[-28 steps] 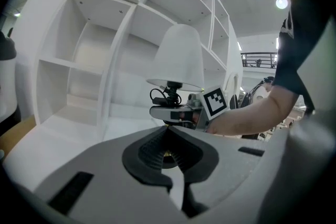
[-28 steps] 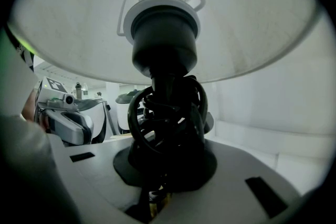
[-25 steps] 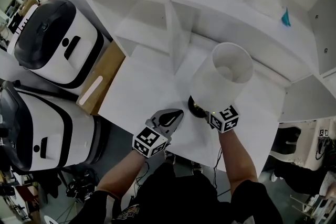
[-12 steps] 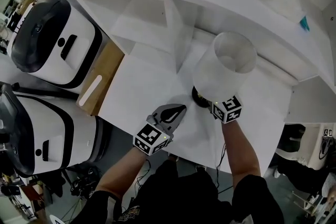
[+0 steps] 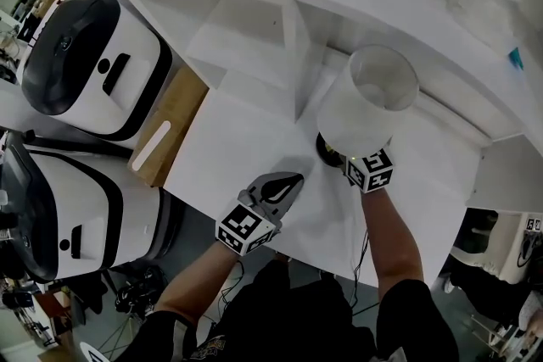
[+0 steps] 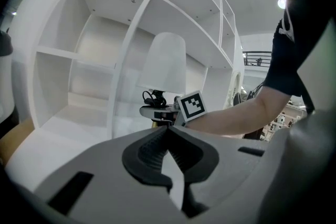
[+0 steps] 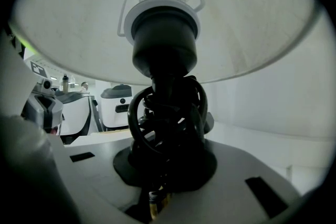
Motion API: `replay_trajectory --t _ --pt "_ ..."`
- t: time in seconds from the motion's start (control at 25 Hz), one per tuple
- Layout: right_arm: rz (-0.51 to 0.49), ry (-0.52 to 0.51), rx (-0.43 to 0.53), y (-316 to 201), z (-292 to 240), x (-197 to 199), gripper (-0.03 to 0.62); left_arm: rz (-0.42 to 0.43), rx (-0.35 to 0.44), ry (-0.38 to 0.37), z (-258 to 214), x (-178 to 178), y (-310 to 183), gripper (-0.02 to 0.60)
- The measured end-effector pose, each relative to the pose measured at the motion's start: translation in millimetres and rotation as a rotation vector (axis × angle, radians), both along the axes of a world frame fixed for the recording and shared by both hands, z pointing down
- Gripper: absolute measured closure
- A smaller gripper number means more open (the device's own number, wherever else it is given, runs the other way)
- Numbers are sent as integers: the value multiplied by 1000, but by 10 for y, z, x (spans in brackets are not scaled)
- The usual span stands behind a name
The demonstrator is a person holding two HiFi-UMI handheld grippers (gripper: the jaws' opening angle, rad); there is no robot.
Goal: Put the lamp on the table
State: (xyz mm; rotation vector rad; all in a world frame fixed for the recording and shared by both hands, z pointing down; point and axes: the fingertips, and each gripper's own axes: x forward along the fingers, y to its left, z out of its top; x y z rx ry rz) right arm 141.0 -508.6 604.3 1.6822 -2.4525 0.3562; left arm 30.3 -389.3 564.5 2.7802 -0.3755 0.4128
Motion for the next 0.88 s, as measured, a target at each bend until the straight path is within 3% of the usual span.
replay_trajectory --t 0.88 --pt "11 23 29 81 144 -46 523 -20 -17 -5 19 -128 93 574"
